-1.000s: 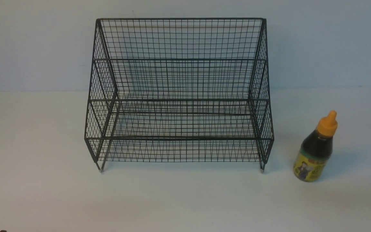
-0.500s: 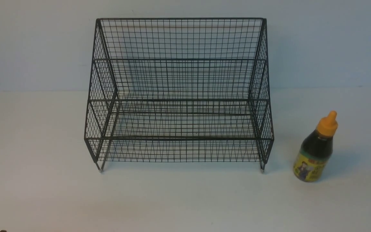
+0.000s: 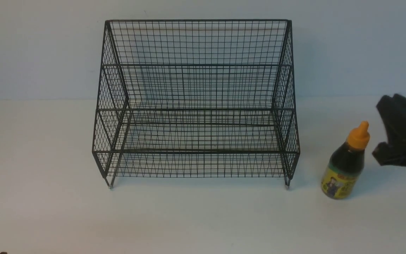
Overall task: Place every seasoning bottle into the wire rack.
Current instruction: Use the right arm to grab the condiment bottle closest to it
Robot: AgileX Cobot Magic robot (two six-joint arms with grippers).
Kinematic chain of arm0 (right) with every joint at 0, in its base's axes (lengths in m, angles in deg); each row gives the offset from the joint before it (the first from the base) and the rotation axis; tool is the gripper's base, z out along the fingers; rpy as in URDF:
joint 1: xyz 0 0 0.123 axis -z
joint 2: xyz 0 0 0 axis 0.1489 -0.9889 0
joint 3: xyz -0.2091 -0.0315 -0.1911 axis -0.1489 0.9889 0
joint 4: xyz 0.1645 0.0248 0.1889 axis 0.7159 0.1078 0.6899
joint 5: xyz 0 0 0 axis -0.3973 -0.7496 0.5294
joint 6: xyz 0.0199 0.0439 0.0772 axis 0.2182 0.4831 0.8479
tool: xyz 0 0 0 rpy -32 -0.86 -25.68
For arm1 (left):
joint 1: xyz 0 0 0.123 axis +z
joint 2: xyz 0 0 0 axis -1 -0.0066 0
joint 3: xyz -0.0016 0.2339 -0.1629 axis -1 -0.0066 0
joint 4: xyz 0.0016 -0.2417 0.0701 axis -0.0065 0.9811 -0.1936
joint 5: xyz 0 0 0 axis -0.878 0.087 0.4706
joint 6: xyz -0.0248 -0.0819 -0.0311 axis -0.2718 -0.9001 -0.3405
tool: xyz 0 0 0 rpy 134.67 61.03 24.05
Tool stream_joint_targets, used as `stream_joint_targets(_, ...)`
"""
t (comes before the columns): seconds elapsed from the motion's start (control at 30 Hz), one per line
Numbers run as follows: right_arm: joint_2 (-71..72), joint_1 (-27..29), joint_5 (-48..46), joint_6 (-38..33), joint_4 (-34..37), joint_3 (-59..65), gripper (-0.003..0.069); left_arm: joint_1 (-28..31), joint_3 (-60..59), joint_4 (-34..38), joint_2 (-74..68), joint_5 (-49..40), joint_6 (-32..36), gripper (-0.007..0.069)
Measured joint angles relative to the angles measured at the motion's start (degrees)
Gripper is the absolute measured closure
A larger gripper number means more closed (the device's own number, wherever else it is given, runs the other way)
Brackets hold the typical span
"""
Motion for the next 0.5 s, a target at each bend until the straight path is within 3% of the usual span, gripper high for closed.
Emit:
stream_joint_targets(0.03,-2.57,0.0,0.31,-0.05,0.31,-0.83,0.043,0.0,0.0,0.0,0.0,0.0,0.0,0.0629)
stream_joint_targets(0.13,-5.35,0.0,0.57,-0.05,1.17,-1.87,0.0351,0.0,0.0,0.0,0.0,0.0,0.0,0.0629)
stream_joint_targets(0.17,-8.33,0.0,0.89,-0.05,1.93,-2.9,0.0283,0.0,0.0,0.0,0.0,0.0,0.0,0.0629)
stream_joint_targets(0.27,-13.01,0.0,1.29,-0.37,2.64,-4.07,0.0222,0.0,0.0,0.0,0.0,0.0,0.0,0.0629)
stream_joint_targets(0.37,-17.25,0.0,2.17,-1.69,2.83,-4.77,0.0207,0.0,0.0,0.0,0.0,0.0,0.0,0.0629)
stream_joint_targets(0.5,-20.04,0.0,2.69,-2.86,2.9,-5.49,0.0265,0.0,0.0,0.0,0.0,0.0,0.0,0.0629)
